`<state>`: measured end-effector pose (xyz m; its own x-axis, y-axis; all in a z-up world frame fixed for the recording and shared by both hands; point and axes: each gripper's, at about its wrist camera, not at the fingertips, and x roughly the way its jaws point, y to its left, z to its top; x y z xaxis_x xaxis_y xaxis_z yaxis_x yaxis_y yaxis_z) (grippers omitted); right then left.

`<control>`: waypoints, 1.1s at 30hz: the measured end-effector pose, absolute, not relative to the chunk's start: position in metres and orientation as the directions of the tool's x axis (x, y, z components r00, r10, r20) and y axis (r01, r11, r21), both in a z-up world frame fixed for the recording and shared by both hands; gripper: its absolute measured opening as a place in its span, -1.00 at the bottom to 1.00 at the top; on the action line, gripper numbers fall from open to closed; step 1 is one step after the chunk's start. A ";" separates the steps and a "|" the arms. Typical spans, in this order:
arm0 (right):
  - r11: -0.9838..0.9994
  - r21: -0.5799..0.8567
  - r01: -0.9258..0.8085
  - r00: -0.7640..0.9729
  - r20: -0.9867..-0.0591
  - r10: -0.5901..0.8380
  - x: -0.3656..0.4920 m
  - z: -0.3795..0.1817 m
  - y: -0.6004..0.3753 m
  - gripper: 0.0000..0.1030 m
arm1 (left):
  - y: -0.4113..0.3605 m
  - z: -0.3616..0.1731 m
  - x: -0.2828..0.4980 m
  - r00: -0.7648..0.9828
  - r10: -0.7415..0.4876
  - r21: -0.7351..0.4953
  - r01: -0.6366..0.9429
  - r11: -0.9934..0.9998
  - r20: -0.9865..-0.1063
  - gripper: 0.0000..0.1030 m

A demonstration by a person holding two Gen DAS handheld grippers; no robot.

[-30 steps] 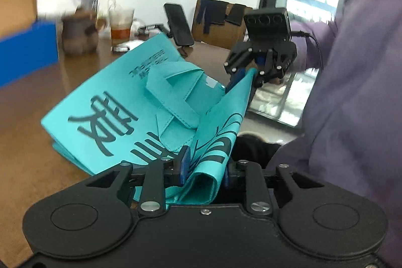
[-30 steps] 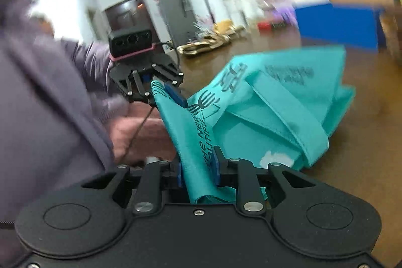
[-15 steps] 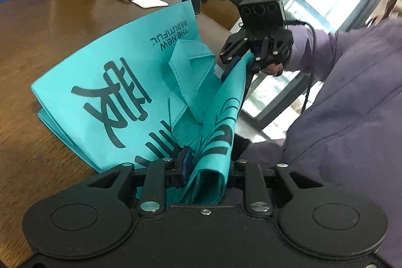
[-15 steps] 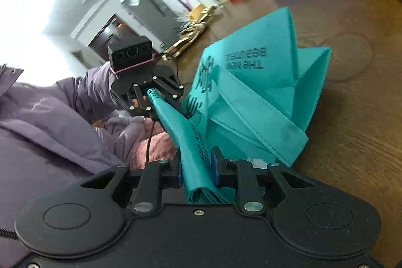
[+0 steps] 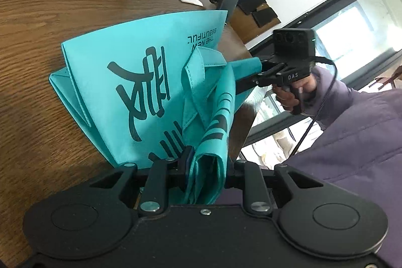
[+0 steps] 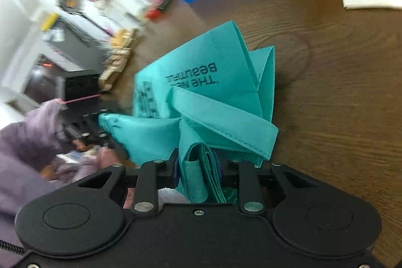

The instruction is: Fold shopping bag

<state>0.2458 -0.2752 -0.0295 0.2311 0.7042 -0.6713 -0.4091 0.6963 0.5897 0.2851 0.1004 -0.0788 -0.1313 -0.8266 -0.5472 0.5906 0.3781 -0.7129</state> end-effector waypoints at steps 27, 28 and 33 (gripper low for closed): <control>0.613 0.648 -0.452 0.198 -0.597 0.777 0.247 -0.034 -0.291 -0.53 | 0.096 -0.069 0.291 -0.153 -0.797 -0.704 0.585 0.403 -0.584 -0.58; 0.610 0.657 -0.444 0.191 -0.595 0.780 0.248 -0.034 -0.291 -0.53 | 0.097 -0.068 0.289 -0.143 -0.797 -0.697 0.591 0.407 -0.586 -0.58; 0.584 0.700 -0.411 0.152 -0.579 0.801 0.254 -0.039 -0.293 -0.56 | 0.101 -0.068 0.284 -0.135 -0.811 -0.680 0.631 0.373 -0.569 -0.58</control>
<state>0.2539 -0.2931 -0.0386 0.1518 0.8014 -0.5786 -0.4113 0.5835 0.7002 0.2843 0.1014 -0.0685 -0.1351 -0.8108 -0.5695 0.6314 0.3725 -0.6801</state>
